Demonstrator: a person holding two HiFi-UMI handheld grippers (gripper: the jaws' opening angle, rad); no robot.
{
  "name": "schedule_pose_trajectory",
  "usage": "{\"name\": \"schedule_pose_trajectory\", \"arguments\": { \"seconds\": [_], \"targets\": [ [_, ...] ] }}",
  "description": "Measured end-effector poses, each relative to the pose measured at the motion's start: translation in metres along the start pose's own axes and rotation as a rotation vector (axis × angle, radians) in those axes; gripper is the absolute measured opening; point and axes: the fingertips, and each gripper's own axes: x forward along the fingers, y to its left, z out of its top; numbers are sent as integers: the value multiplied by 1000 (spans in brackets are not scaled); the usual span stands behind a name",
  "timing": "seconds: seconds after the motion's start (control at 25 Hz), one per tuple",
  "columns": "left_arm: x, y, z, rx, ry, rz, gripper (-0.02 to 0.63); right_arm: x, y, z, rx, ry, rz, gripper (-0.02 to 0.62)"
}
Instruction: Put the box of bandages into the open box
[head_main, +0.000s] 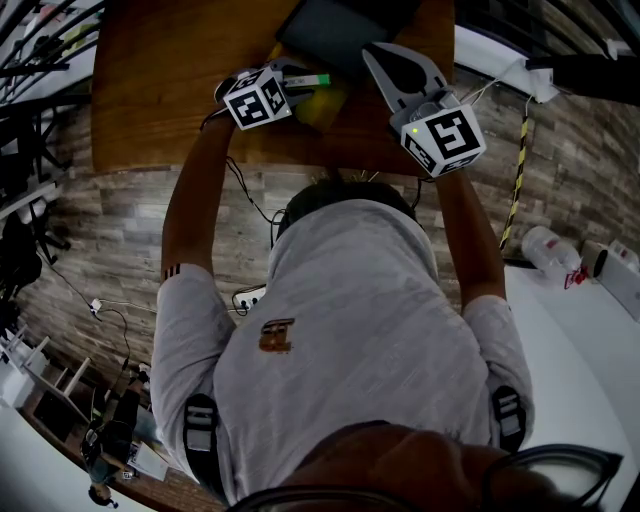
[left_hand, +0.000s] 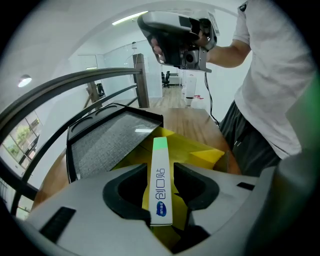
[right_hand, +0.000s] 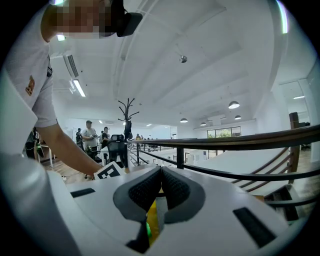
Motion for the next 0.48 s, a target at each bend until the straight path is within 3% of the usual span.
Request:
{"name": "schedule_pose_trajectory", "arguments": {
  "seconds": [0.48],
  "targets": [
    [-45, 13, 32, -8, -132, 174, 196, 4, 9, 6, -3, -12, 33, 32]
  ]
}}
